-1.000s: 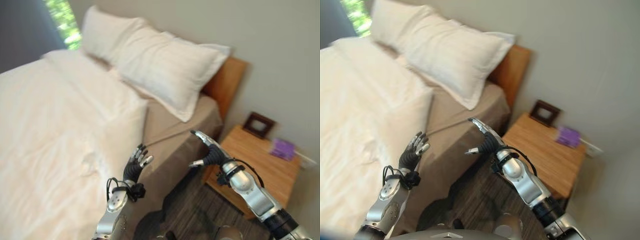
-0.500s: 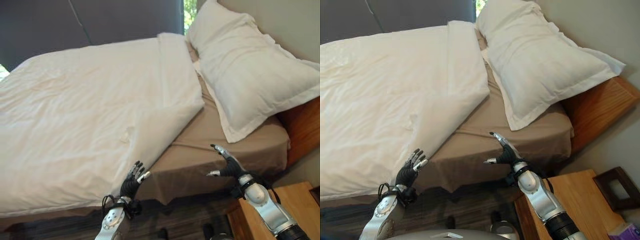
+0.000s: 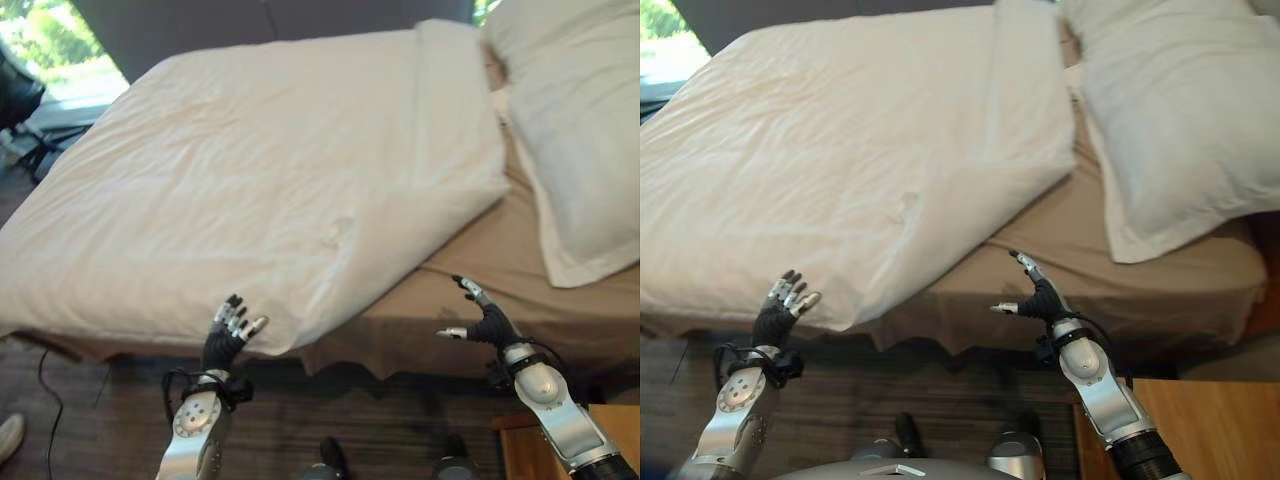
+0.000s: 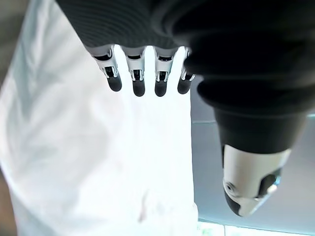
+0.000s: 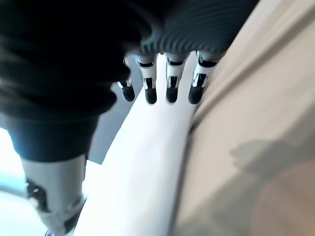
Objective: Making the bed.
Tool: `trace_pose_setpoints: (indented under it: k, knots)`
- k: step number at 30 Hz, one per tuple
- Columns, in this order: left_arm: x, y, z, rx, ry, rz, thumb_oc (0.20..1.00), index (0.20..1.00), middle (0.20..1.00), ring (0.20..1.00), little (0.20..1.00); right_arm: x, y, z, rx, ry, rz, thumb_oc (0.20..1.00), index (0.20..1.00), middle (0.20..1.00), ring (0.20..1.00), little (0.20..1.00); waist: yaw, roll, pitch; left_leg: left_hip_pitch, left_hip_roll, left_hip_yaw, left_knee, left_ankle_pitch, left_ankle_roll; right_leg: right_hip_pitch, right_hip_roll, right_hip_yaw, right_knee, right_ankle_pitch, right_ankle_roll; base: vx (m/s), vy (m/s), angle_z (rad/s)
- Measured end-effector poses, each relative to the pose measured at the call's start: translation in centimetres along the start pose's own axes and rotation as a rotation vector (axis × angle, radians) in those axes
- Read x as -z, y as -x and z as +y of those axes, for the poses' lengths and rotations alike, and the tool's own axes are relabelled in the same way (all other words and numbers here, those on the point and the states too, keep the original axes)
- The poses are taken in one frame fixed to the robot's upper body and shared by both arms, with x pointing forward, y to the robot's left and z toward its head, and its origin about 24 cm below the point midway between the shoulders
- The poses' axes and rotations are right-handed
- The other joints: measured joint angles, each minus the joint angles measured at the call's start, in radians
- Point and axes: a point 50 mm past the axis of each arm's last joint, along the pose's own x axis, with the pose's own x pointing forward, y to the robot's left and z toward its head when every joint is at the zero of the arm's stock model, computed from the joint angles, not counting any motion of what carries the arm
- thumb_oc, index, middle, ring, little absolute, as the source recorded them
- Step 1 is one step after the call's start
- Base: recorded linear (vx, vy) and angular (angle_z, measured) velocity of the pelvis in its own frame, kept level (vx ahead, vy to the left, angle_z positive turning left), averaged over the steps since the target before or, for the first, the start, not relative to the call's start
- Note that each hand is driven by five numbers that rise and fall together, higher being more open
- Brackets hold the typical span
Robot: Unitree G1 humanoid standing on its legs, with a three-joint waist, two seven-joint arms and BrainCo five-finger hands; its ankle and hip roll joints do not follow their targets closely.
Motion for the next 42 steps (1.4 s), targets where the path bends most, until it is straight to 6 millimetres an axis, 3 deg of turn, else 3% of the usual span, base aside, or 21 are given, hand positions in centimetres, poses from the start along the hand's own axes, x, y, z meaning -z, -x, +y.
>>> trace_pose_setpoints:
  k: [3, 5, 8, 10, 11, 14, 16, 19, 21, 23, 25, 27, 33, 37, 42]
  knots:
    - [-0.5, -0.2, 0.6, 0.009, -0.049, -0.007, 1.000, 1.000, 1.000, 1.000, 1.000, -1.9, -1.5, 0.6, -0.020, 0.047, -0.085, 1.000, 1.000, 1.000, 1.000, 1.000, 0.002, -0.016, 0.003, 0.015, 0.001, 0.028, 0.000, -0.014, 0.020, -0.113, -0.023, -0.014, 0.209, -0.004, 0.007, 0.06, 0.049, -0.20]
    - [-0.7, -0.4, 0.4, 0.020, -0.054, -0.017, 1.000, 1.000, 1.000, 1.000, 1.000, -2.0, -1.6, 0.4, -0.014, 0.077, -0.093, 1.000, 1.000, 1.000, 1.000, 1.000, 0.001, -0.041, -0.007, 0.036, -0.005, 0.021, -0.001, -0.031, 0.038, -0.122, -0.040, -0.025, 0.249, -0.020, 0.028, 0.16, -0.010, -0.07]
    - [-0.8, -0.5, 0.4, 0.023, -0.076, -0.019, 1.000, 1.000, 1.000, 1.000, 1.000, -2.3, -1.9, 0.0, 0.003, 0.127, -0.109, 1.000, 1.000, 1.000, 1.000, 1.000, -0.001, -0.066, -0.019, 0.026, -0.005, 0.007, -0.001, -0.034, 0.043, -0.109, -0.012, -0.006, 0.129, -0.023, 0.031, 0.15, -0.043, -0.02]
    - [-0.7, -0.6, 0.3, 0.033, -0.076, -0.015, 1.000, 1.000, 1.000, 1.000, 1.000, -2.4, -2.1, -0.8, 0.028, 0.147, -0.111, 1.000, 1.000, 1.000, 1.000, 1.000, -0.017, -0.071, -0.022, 0.015, -0.002, -0.024, -0.006, -0.025, 0.035, -0.074, 0.026, 0.034, -0.044, 0.018, 0.006, 0.12, -0.066, 0.43]
    - [-0.1, -0.1, 0.4, 0.047, -0.076, 0.007, 1.000, 1.000, 1.000, 1.000, 1.000, -2.2, -2.0, -1.4, 0.054, 0.171, -0.103, 1.000, 1.000, 1.000, 1.000, 1.000, -0.022, -0.067, -0.022, 0.015, 0.000, -0.052, -0.007, -0.018, 0.023, -0.037, 0.039, 0.050, -0.073, 0.064, 0.025, 0.10, -0.083, 0.51]
    - [0.7, 1.5, 0.7, 0.052, -0.065, 0.038, 1.000, 1.000, 1.000, 1.000, 1.000, -2.6, -2.4, -3.5, 0.078, 0.322, -0.117, 1.000, 1.000, 1.000, 1.000, 1.000, -0.013, -0.013, -0.020, 0.014, 0.034, -0.057, -0.006, -0.008, -0.002, -0.033, 0.075, 0.032, -0.072, 0.060, 0.013, 0.07, -0.068, 0.15]
    - [0.9, 1.8, 0.7, 0.051, -0.030, 0.046, 1.000, 1.000, 1.000, 1.000, 1.000, -4.4, -3.7, -6.4, 0.144, 0.461, -0.166, 1.000, 1.000, 1.000, 1.000, 1.000, 0.009, 0.011, -0.025, 0.008, 0.059, -0.058, -0.006, -0.005, -0.010, -0.036, 0.097, 0.027, -0.073, 0.054, 0.002, 0.07, -0.079, -0.01]
    - [0.7, 1.9, 1.0, 0.040, 0.027, 0.034, 1.000, 1.000, 1.000, 1.000, 1.000, -9.2, -6.5, -9.2, 0.292, 0.512, -0.316, 1.000, 1.000, 1.000, 1.000, 1.000, 0.013, 0.008, -0.039, -0.025, 0.075, -0.056, -0.006, 0.003, -0.018, -0.074, 0.116, 0.034, -0.070, 0.059, -0.008, 0.03, -0.046, -0.10]
    - [0.5, 1.7, 1.2, 0.034, 0.058, 0.025, 1.000, 1.000, 1.000, 1.000, 1.000, -11.1, -7.8, -9.6, 0.325, 0.549, -0.374, 1.000, 1.000, 1.000, 1.000, 1.000, 0.017, -0.001, -0.043, -0.039, 0.078, -0.056, -0.006, 0.013, -0.022, -0.089, 0.120, 0.036, -0.068, 0.069, -0.020, 0.02, -0.045, -0.03]
    - [0.9, 1.8, 1.7, 0.021, 0.080, 0.041, 1.000, 1.000, 1.000, 1.000, 1.000, -12.6, -10.5, -8.2, 0.286, 0.576, -0.391, 1.000, 1.000, 1.000, 1.000, 1.000, 0.036, -0.005, -0.043, -0.041, 0.078, -0.055, -0.005, 0.016, -0.024, -0.090, 0.120, 0.034, -0.069, 0.070, -0.020, 0.01, -0.041, -0.02]
    - [0.6, 1.5, 2.0, 0.022, 0.076, 0.030, 1.000, 1.000, 1.000, 1.000, 1.000, -13.6, -11.9, -7.5, 0.261, 0.594, -0.403, 1.000, 1.000, 1.000, 1.000, 1.000, 0.062, -0.008, -0.045, -0.055, 0.079, -0.058, -0.001, 0.019, -0.026, -0.103, 0.120, 0.033, -0.069, 0.071, -0.021, 0.01, -0.040, 0.10]
    - [0.5, 1.9, 3.2, -0.002, 0.081, 0.030, 1.000, 1.000, 1.000, 1.000, 1.000, -14.0, -13.0, -7.0, 0.238, 0.665, -0.397, 1.000, 1.000, 1.000, 1.000, 1.000, 0.116, -0.009, -0.045, -0.074, 0.076, -0.069, 0.000, 0.026, -0.024, -0.112, 0.119, 0.018, -0.068, 0.072, -0.022, -0.02, -0.051, 0.16]
    - [0.8, 2.7, 6.8, -0.073, 0.028, 0.073, 1.000, 1.000, 1.000, 1.000, 1.000, -12.4, -15.3, -8.7, 0.215, 0.811, -0.236, 1.000, 1.000, 1.000, 1.000, 1.000, 0.175, -0.023, -0.042, -0.135, 0.066, -0.114, 0.000, 0.036, -0.021, -0.145, 0.115, -0.023, -0.068, 0.071, -0.022, -0.04, -0.046, 0.22]
    - [0.9, 3.0, 7.9, -0.082, 0.000, 0.095, 1.000, 1.000, 1.000, 1.000, 1.000, -12.4, -15.6, -9.3, 0.224, 0.831, -0.207, 1.000, 1.000, 1.000, 1.000, 1.000, 0.185, -0.035, -0.028, -0.162, 0.068, -0.119, 0.000, 0.040, -0.021, -0.167, 0.117, -0.027, -0.068, 0.072, -0.022, -0.04, -0.037, 0.05]
    - [0.6, 2.8, 7.9, -0.062, -0.008, 0.087, 1.000, 1.000, 1.000, 1.000, 1.000, -13.7, -15.6, -11.8, 0.283, 0.890, -0.204, 1.000, 1.000, 1.000, 1.000, 1.000, 0.194, -0.025, 0.005, -0.227, 0.071, -0.138, 0.000, 0.056, -0.021, -0.225, 0.122, -0.037, -0.068, 0.076, -0.027, -0.07, -0.034, 0.07]
